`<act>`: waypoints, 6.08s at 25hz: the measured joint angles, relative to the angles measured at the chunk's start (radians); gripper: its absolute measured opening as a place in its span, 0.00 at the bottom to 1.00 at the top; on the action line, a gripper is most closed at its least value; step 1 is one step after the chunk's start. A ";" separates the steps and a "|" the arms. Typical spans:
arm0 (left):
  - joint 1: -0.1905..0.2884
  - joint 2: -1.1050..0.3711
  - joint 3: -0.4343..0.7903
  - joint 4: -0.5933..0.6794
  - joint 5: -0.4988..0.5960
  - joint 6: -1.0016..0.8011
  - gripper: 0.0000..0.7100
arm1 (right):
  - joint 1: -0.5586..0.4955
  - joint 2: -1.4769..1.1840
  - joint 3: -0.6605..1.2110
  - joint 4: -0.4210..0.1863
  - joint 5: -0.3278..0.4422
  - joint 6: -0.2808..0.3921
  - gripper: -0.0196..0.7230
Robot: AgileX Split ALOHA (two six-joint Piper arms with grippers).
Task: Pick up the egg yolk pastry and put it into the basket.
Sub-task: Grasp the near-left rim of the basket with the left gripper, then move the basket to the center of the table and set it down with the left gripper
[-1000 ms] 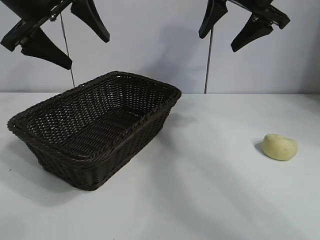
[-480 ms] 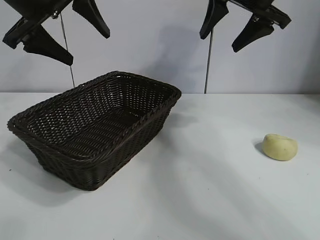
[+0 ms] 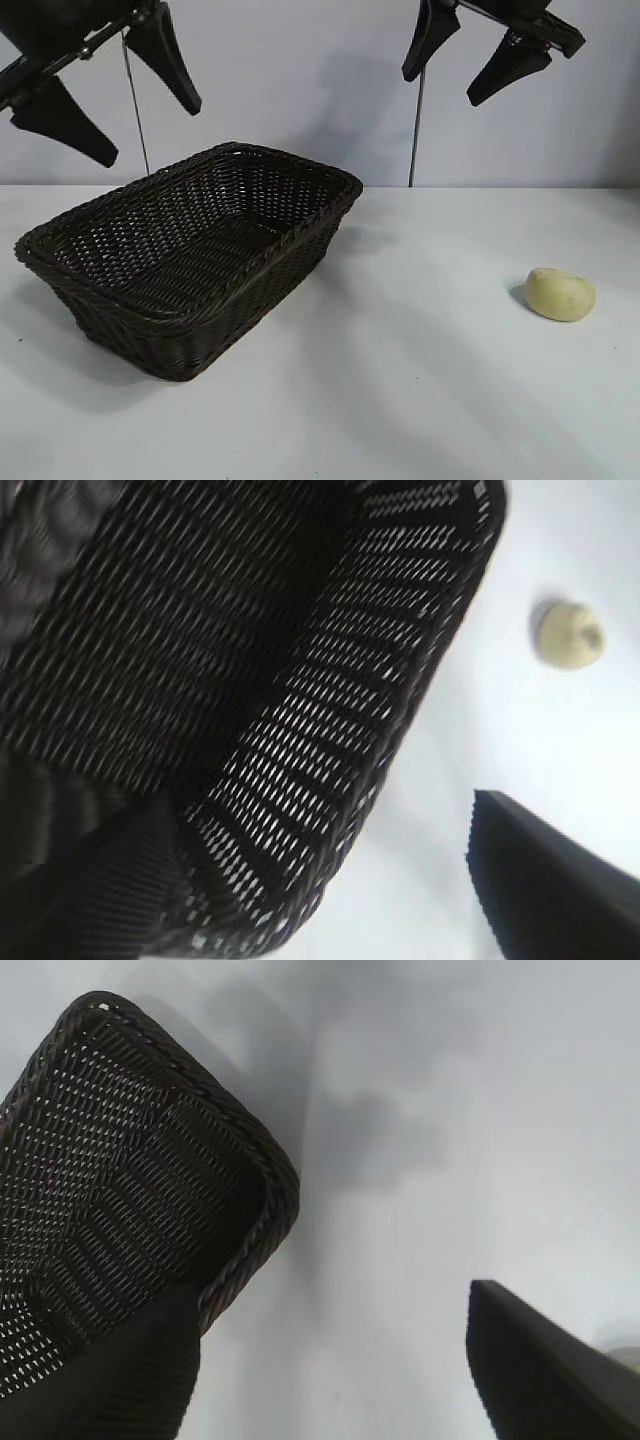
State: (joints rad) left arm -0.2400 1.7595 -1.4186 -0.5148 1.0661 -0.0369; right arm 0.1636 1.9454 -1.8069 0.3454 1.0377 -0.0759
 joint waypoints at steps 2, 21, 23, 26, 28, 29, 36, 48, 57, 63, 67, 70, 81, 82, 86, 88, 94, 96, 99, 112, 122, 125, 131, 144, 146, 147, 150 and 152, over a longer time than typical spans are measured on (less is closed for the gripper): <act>0.000 0.000 0.000 0.014 0.037 -0.023 0.82 | 0.000 0.000 0.000 0.000 0.002 0.000 0.75; -0.106 -0.176 0.225 0.159 -0.160 -0.501 0.82 | 0.000 0.000 0.000 -0.001 0.014 0.000 0.75; -0.106 -0.176 0.255 0.191 -0.194 -0.559 0.82 | 0.000 0.000 0.000 -0.002 0.015 0.000 0.75; -0.106 -0.176 0.290 0.260 -0.213 -0.671 0.82 | 0.000 0.000 0.000 -0.015 0.017 0.000 0.75; -0.106 -0.176 0.304 0.312 -0.229 -0.747 0.82 | 0.000 0.000 0.000 -0.023 0.017 0.000 0.75; -0.106 -0.176 0.308 0.340 -0.237 -0.786 0.82 | 0.000 0.000 0.000 -0.024 0.018 0.000 0.75; -0.106 -0.140 0.314 0.395 -0.256 -0.880 0.82 | 0.000 0.000 0.000 -0.024 0.018 0.000 0.75; -0.035 -0.093 0.314 0.395 -0.281 -0.875 0.82 | 0.000 0.000 0.000 -0.027 0.018 0.000 0.75; -0.035 -0.033 0.333 0.346 -0.314 -0.852 0.82 | 0.000 0.000 0.000 -0.031 0.018 0.000 0.75; -0.035 0.021 0.366 0.294 -0.385 -0.832 0.82 | 0.000 0.000 0.000 -0.032 0.018 0.000 0.75; -0.035 0.058 0.371 0.288 -0.395 -0.803 0.82 | 0.000 0.000 0.000 -0.035 0.018 0.000 0.75; -0.035 0.063 0.371 0.275 -0.416 -0.797 0.79 | 0.000 0.000 0.000 -0.037 0.018 0.000 0.75; -0.035 0.063 0.371 0.254 -0.429 -0.795 0.36 | 0.000 0.000 0.000 -0.037 0.018 0.000 0.75; -0.035 0.063 0.372 0.254 -0.429 -0.795 0.30 | 0.000 0.000 0.000 -0.038 0.018 0.000 0.75; -0.033 0.063 0.372 0.242 -0.445 -0.801 0.16 | 0.000 0.000 0.000 -0.039 0.018 0.000 0.75; -0.033 0.063 0.371 0.241 -0.444 -0.799 0.15 | 0.000 0.000 0.000 -0.039 0.018 0.000 0.75; -0.033 0.052 0.371 0.239 -0.421 -0.798 0.15 | 0.000 0.000 0.000 -0.039 0.018 0.000 0.75; -0.033 0.034 0.371 0.238 -0.408 -0.788 0.15 | 0.000 0.000 0.000 -0.039 0.018 0.000 0.75; -0.023 0.005 0.371 0.214 -0.390 -0.734 0.14 | 0.000 0.000 0.000 -0.039 0.018 0.000 0.75; 0.115 0.003 0.257 0.059 -0.218 -0.267 0.14 | 0.000 0.000 0.000 -0.039 0.017 0.000 0.75; 0.116 0.110 0.028 0.079 -0.047 -0.063 0.14 | 0.000 0.000 0.000 -0.039 0.018 0.000 0.75; 0.116 0.146 -0.040 0.101 0.012 -0.016 0.14 | 0.000 0.000 0.000 -0.039 0.018 0.000 0.75; 0.103 0.211 -0.150 0.130 0.079 0.064 0.14 | 0.000 0.000 0.000 -0.039 0.018 0.000 0.75; 0.013 0.409 -0.342 0.119 0.142 0.135 0.14 | 0.000 0.000 0.000 -0.038 0.018 0.000 0.75; 0.013 0.430 -0.357 0.115 0.142 0.135 0.14 | 0.000 0.000 0.000 -0.036 0.018 0.000 0.75; 0.015 0.436 -0.361 0.116 0.142 0.135 0.14 | 0.000 0.000 0.000 -0.036 0.018 0.000 0.75; 0.014 0.459 -0.363 0.120 0.142 0.135 0.14 | 0.000 0.000 0.000 -0.036 0.018 0.000 0.75; 0.020 0.477 -0.363 0.115 0.138 0.135 0.14 | 0.000 0.000 0.000 -0.036 0.018 0.000 0.75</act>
State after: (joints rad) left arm -0.2199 2.2364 -1.7816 -0.3997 1.2046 0.0984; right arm 0.1636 1.9454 -1.8069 0.3092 1.0559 -0.0759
